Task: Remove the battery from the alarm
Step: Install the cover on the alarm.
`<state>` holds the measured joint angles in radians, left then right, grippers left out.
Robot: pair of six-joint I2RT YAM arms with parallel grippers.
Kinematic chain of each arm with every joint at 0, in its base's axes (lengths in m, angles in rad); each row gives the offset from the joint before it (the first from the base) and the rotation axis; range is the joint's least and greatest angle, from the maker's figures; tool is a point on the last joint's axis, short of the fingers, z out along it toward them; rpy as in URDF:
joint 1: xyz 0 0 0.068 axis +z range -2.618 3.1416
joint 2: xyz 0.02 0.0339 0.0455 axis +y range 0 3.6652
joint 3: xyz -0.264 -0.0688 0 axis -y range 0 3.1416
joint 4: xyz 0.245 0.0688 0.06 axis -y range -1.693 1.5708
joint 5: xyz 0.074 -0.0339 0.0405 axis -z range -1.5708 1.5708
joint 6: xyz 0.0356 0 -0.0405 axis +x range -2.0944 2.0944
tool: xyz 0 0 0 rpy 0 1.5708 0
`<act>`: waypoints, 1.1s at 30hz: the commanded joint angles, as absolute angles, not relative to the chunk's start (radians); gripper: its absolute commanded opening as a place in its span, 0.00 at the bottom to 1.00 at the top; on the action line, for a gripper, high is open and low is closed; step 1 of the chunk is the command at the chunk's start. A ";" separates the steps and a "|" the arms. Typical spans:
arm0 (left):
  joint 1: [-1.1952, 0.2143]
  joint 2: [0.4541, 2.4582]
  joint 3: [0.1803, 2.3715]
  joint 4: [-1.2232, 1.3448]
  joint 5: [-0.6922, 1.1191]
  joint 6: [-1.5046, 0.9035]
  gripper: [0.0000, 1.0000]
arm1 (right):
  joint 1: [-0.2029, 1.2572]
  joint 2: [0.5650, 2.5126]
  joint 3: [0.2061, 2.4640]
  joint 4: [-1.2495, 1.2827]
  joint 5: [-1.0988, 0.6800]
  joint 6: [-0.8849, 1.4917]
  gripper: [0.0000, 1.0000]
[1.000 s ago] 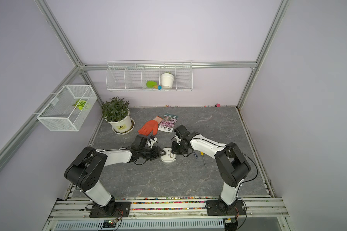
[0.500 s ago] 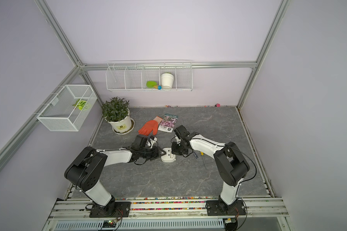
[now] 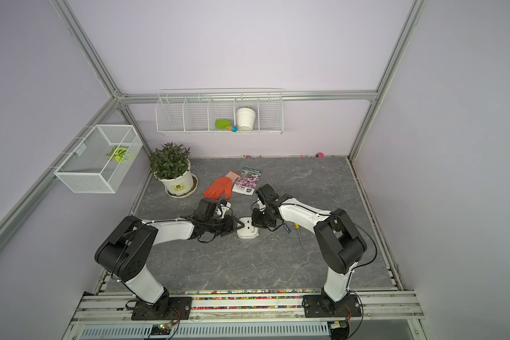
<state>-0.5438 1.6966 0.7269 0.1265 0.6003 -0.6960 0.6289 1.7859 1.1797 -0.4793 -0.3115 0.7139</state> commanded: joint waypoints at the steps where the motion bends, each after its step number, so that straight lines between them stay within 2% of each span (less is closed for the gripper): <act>1: -0.551 1.710 0.719 0.153 0.611 -0.695 0.55 | 0.633 1.807 1.177 -0.452 -0.341 0.729 0.02; 7: -0.550 1.710 0.719 0.153 0.611 -0.695 0.55 | 0.634 1.814 1.168 -0.447 -0.351 0.724 0.06; 11: -0.551 1.708 0.718 0.150 0.607 -0.696 0.55 | 0.635 1.812 1.163 -0.452 -0.348 0.717 0.20; 19: -0.550 1.702 0.721 0.145 0.603 -0.694 0.55 | 0.633 1.801 1.183 -0.500 -0.316 0.686 0.35; 26: -0.550 1.695 0.719 0.135 0.589 -0.691 0.55 | 0.630 1.766 1.209 -0.589 -0.247 0.631 0.43; 33: -0.550 1.693 0.722 0.129 0.589 -0.686 0.55 | 0.626 1.790 1.242 -0.627 -0.220 0.592 0.45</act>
